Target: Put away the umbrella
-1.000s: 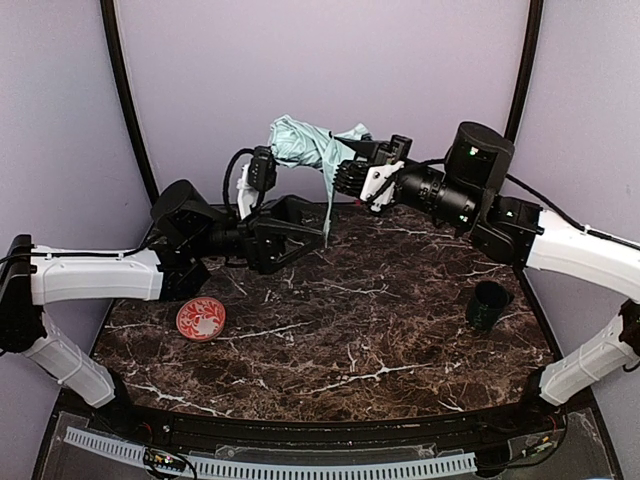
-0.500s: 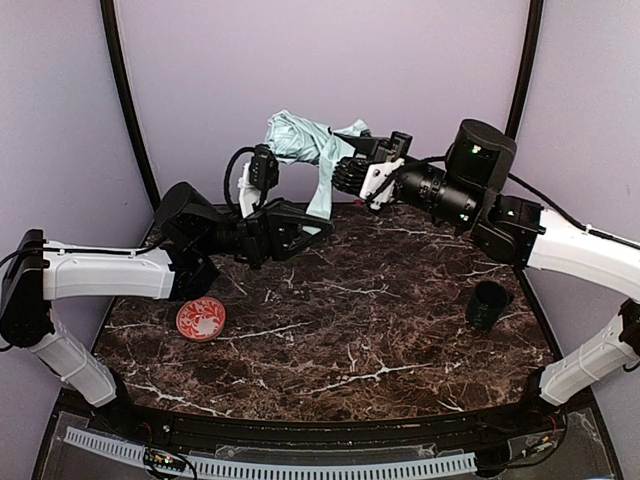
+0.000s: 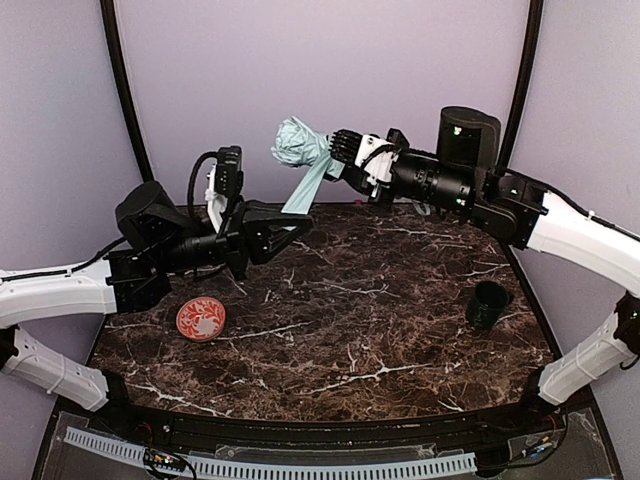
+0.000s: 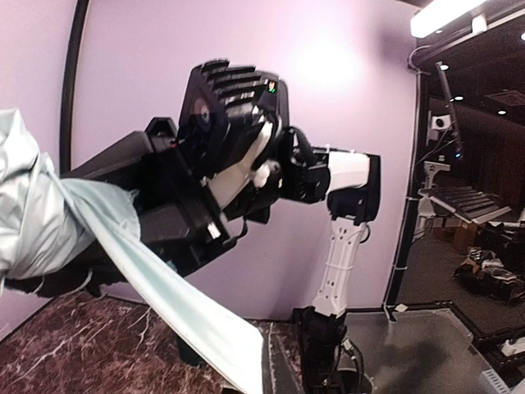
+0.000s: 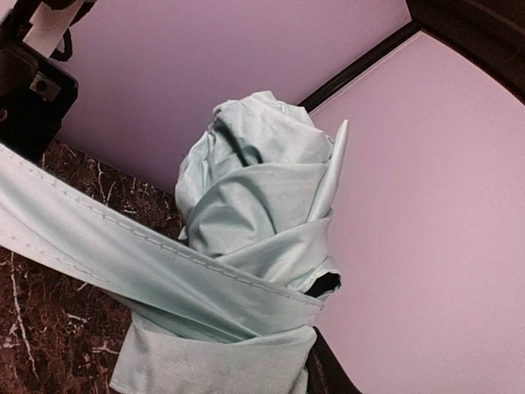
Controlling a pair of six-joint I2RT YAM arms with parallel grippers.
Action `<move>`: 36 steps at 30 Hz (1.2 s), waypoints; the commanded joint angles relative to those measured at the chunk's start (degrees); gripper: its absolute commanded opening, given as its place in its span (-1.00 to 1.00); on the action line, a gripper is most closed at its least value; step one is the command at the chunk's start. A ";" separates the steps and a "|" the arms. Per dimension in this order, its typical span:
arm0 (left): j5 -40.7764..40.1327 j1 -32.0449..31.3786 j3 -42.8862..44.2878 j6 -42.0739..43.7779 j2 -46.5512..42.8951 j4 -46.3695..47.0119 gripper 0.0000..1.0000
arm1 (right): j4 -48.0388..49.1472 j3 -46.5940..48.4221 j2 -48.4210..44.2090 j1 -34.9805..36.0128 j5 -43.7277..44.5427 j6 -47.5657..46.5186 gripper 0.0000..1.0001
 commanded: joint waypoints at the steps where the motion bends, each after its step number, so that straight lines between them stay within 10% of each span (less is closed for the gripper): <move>1: -0.61 -1.79 -4.86 6.32 -2.11 -8.19 -1.00 | 4.61 4.90 -1.54 -6.17 4.14 14.49 -1.00; 16: -1.73 4.72 -6.20 12.43 2.02 -8.99 -1.00 | -9.56 8.83 -5.97 -2.84 -34.25 25.51 -1.00; 27: -9.93 6.45 -16.78 -2.17 6.24 -7.32 -1.00 | 12.41 -15.89 -2.77 -6.77 -18.30 51.40 -1.00; 36: -6.65 13.49 -15.94 -4.25 17.88 -14.27 -1.00 | 26.30 -22.39 17.42 -12.80 -17.67 64.21 -1.00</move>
